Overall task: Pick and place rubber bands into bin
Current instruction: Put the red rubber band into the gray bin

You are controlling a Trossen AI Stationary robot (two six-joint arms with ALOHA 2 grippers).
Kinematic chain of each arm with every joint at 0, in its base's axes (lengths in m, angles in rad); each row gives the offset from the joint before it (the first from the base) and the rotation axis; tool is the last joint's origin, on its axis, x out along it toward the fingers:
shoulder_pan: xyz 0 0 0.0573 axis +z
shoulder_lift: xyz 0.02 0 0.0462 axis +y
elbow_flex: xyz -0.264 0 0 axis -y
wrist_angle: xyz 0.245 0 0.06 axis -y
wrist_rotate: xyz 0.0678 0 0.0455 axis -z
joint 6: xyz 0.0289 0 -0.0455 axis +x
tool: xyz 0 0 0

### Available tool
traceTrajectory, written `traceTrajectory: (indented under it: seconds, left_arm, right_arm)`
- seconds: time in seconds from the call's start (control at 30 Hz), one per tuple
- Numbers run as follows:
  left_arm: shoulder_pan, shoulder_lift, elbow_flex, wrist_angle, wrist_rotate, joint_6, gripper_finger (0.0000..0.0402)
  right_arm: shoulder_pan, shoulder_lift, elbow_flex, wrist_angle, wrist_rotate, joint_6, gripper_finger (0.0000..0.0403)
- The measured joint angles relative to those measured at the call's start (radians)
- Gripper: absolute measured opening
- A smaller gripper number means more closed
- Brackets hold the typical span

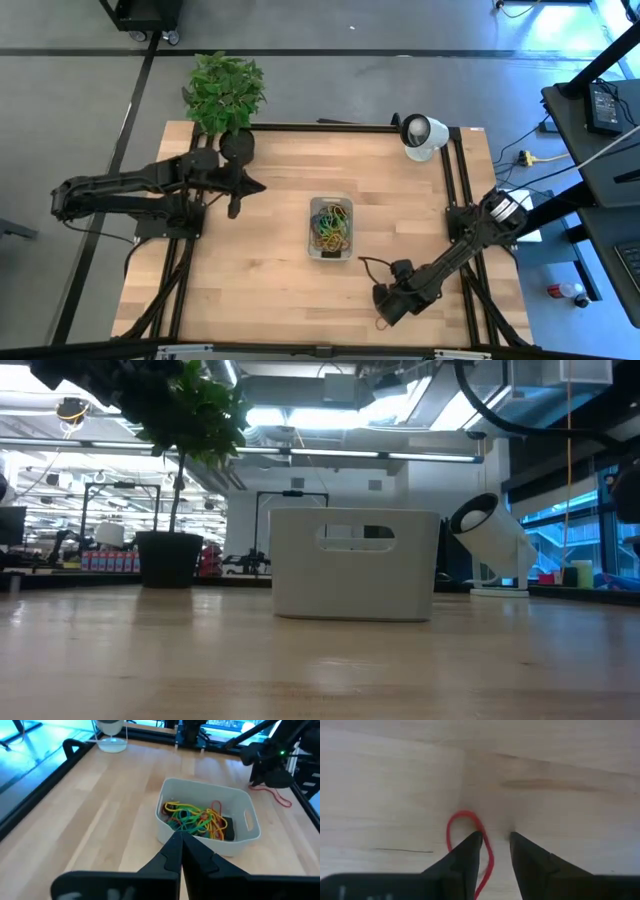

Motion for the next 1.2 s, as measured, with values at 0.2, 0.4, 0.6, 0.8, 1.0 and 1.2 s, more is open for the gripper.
traceTrajectory:
  seconds: [0.2, 0.4, 0.6, 0.8, 1.0, 1.2]
  left_arm:
    - [0.000, -0.005, 0.000, -0.023, 0.000, -0.012, 0.0001]
    - [0.000, -0.011, 0.000, -0.064, 0.000, -0.005, 0.0001]
    - [0.000, -0.067, -0.022, -0.042, -0.040, 0.006, 0.0001]
    - [0.000, -0.233, -0.209, 0.131, -0.079, -0.026, 0.0001]
    - [0.000, -0.395, -0.375, 0.270, -0.086, -0.050, 0.0001]
    - [-0.038, -0.502, -0.455, 0.279, -0.146, -0.089, 0.0001]
  right_arm:
    - [-0.001, 0.034, 0.001, 0.024, 0.002, 0.001, 0.0095]
    - [0.000, 0.035, 0.011, 0.019, 0.006, -0.031, 0.0011]
    - [0.000, 0.052, 0.142, -0.185, 0.045, -0.079, 0.0004]
    - [-0.018, 0.017, 0.283, -0.350, 0.217, -0.088, 0.0002]
    - [-0.096, -0.050, 0.397, -0.500, 0.349, -0.223, 0.0001]
    - [-0.236, -0.102, 0.513, -0.554, 0.473, -0.509, 0.0001]
